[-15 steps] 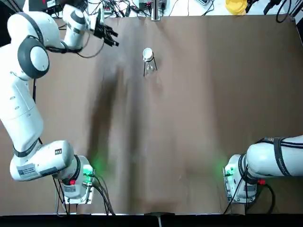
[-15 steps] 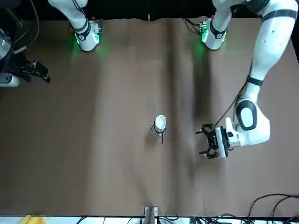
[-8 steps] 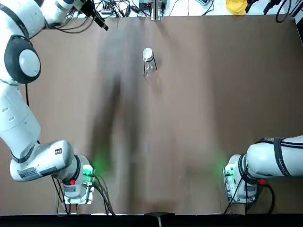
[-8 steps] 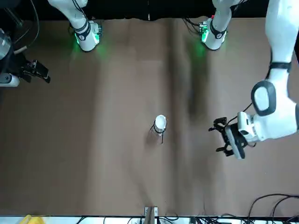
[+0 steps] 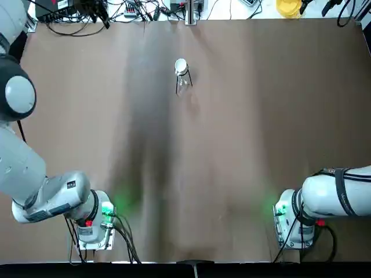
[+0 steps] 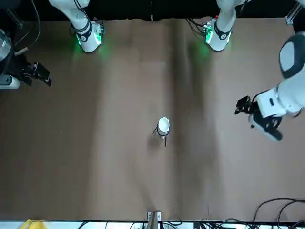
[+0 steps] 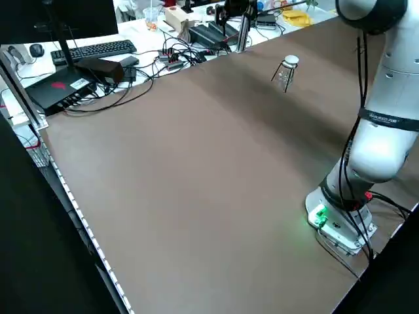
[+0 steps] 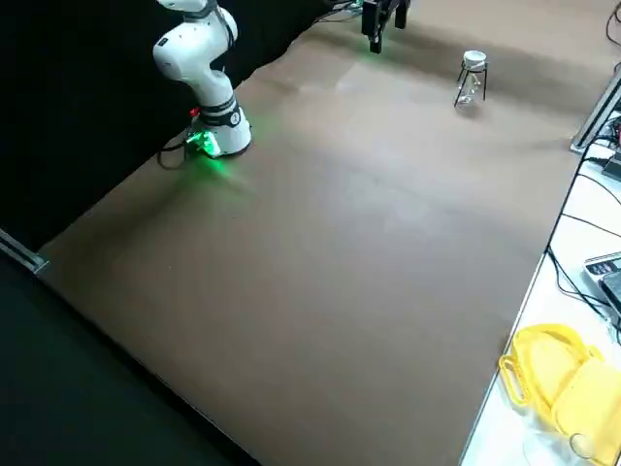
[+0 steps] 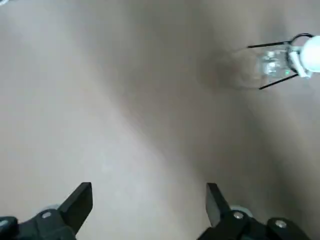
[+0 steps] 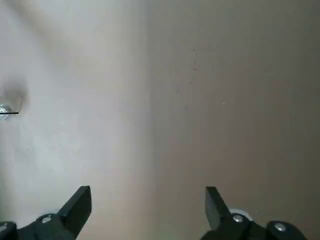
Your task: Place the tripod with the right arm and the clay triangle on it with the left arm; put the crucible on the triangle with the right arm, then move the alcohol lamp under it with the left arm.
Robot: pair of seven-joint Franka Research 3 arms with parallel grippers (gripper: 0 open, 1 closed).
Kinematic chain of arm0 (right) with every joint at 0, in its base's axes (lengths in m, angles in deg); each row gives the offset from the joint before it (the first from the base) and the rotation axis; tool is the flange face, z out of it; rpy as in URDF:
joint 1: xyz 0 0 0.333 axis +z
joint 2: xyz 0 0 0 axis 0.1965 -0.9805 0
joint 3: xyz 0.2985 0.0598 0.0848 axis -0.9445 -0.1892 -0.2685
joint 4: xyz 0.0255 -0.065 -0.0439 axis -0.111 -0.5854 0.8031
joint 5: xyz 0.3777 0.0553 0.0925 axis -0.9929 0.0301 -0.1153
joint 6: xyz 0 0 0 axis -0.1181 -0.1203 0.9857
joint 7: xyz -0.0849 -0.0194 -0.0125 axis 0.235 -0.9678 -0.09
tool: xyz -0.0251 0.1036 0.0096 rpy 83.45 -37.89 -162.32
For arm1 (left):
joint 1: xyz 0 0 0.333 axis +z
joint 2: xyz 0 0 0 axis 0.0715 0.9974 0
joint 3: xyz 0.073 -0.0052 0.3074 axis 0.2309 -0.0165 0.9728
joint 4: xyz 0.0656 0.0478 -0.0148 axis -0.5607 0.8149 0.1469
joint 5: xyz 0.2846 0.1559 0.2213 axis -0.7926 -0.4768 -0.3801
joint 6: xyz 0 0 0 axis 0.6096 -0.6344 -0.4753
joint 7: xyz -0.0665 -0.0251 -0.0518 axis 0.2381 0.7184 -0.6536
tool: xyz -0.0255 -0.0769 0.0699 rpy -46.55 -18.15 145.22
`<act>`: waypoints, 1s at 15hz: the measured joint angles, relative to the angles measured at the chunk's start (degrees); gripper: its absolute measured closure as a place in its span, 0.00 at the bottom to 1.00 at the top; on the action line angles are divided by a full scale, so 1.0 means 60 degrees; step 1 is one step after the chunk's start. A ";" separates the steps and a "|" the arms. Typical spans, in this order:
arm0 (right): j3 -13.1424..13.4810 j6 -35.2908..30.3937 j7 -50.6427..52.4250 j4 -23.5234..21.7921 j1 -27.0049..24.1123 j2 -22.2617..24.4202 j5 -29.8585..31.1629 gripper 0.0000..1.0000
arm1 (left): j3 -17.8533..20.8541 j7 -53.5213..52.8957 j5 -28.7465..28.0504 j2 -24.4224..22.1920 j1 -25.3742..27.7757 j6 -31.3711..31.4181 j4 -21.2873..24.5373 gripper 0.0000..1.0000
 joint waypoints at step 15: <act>0.0127 0.0011 -0.0011 -0.0008 -0.0200 -0.0248 0.0049 0.00 | 0.0031 0.4958 -0.0580 -0.1361 0.0000 -0.1748 0.0031 0.00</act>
